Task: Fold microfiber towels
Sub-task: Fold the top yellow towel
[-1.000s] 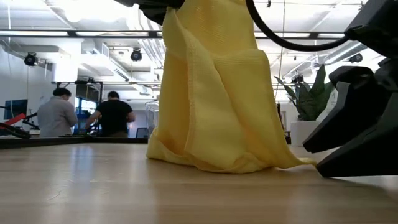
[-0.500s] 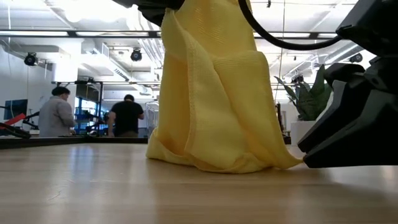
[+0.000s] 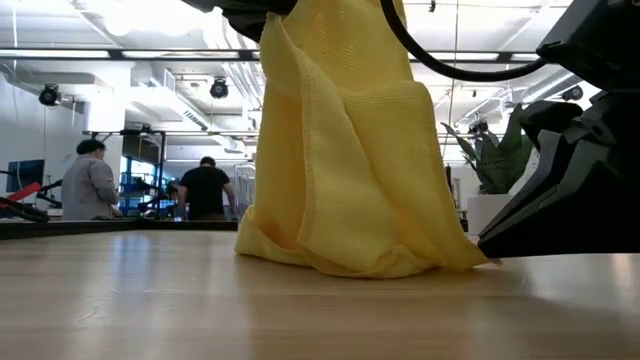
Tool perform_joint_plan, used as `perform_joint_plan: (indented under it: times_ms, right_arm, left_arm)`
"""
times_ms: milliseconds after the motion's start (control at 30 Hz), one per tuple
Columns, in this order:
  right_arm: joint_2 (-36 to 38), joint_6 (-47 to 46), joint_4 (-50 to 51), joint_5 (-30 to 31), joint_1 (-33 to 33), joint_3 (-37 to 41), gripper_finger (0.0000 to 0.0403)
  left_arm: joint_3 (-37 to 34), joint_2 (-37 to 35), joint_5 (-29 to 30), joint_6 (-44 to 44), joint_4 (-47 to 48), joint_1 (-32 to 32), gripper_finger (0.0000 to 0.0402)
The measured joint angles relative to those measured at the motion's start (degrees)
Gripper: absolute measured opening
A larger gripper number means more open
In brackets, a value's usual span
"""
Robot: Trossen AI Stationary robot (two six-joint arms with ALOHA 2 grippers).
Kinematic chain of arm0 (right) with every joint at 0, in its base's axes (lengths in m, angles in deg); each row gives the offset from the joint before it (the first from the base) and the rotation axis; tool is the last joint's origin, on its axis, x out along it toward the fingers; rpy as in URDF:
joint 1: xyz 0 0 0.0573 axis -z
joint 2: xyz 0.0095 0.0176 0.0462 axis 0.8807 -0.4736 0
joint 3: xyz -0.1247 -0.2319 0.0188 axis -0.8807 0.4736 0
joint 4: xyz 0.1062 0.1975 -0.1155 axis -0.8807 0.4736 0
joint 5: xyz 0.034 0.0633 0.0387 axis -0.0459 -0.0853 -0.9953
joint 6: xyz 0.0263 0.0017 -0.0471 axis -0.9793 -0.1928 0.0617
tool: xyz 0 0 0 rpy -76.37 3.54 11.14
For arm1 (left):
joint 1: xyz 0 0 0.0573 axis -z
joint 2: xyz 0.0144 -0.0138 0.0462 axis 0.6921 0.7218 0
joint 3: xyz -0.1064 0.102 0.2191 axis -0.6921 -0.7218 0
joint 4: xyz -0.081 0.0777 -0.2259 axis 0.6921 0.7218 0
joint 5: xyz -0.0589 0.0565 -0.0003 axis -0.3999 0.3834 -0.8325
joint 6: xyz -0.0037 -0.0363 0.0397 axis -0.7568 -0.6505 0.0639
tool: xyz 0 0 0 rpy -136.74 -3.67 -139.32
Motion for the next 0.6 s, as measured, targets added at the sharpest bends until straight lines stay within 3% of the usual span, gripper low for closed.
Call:
perform_joint_plan:
  times_ms: [233, 600]
  right_arm:
    - [0.0, 0.1, -0.2, -1.0, 0.2, 0.0, 0.0024]
    - [0.0, -0.3, -0.7, -3.5, 1.8, 0.1, 0.0134]
  left_arm:
    - [0.0, 0.0, 0.0, 0.0, 0.0, 0.0, 0.0000]
    - [0.0, 0.0, 0.0, 0.0, -0.4, 0.0, 0.0000]
